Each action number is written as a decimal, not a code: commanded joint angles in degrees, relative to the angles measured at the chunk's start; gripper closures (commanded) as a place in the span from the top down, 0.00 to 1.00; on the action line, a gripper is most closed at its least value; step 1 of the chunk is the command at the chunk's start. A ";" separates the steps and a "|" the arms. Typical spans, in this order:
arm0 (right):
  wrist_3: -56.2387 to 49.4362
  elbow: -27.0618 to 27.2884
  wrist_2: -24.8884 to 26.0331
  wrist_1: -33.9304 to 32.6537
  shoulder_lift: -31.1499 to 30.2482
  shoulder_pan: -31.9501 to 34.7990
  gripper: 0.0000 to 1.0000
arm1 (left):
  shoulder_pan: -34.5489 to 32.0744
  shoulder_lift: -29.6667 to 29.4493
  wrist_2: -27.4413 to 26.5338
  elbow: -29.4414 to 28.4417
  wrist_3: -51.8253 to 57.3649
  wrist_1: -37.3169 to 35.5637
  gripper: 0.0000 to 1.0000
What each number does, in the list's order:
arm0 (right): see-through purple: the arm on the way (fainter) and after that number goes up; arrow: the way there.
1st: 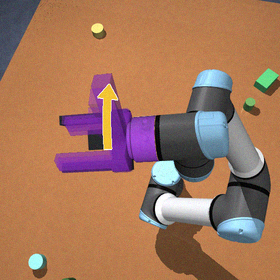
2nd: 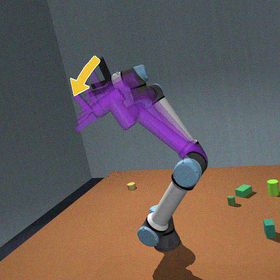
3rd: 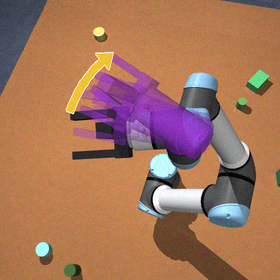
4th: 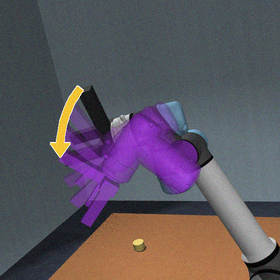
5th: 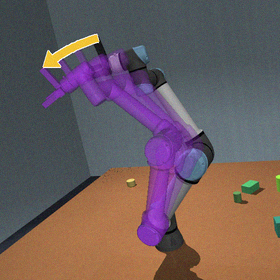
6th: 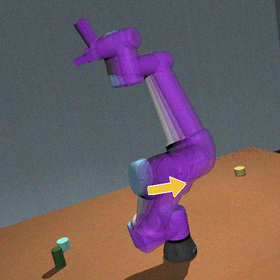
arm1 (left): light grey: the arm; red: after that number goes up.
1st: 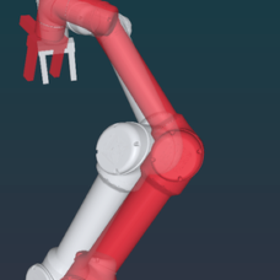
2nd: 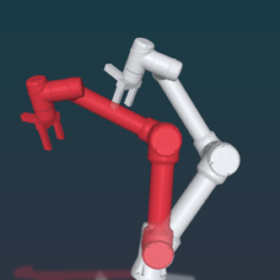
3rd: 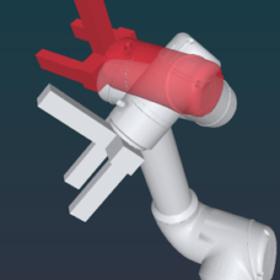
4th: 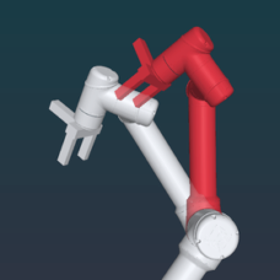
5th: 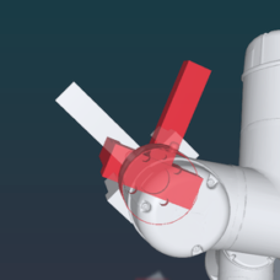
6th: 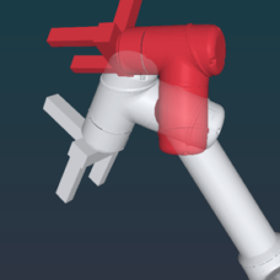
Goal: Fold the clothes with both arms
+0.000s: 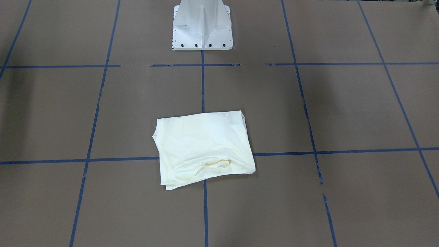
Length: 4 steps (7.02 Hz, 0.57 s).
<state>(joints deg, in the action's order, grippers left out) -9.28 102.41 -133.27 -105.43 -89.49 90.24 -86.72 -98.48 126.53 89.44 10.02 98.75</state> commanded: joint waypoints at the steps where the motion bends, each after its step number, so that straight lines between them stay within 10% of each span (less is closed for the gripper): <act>1: 1.97 0.95 -0.41 0.48 0.80 0.03 1.00 | -0.11 2.94 3.11 1.26 -0.53 2.40 1.00; 4: 3.99 -0.20 -2.51 1.80 -0.94 0.03 1.00 | -0.20 6.62 2.94 1.52 -5.18 7.33 1.00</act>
<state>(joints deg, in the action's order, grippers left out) -6.64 102.36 -134.47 -103.81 -89.52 90.26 -86.84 -94.13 129.60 90.34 5.98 104.34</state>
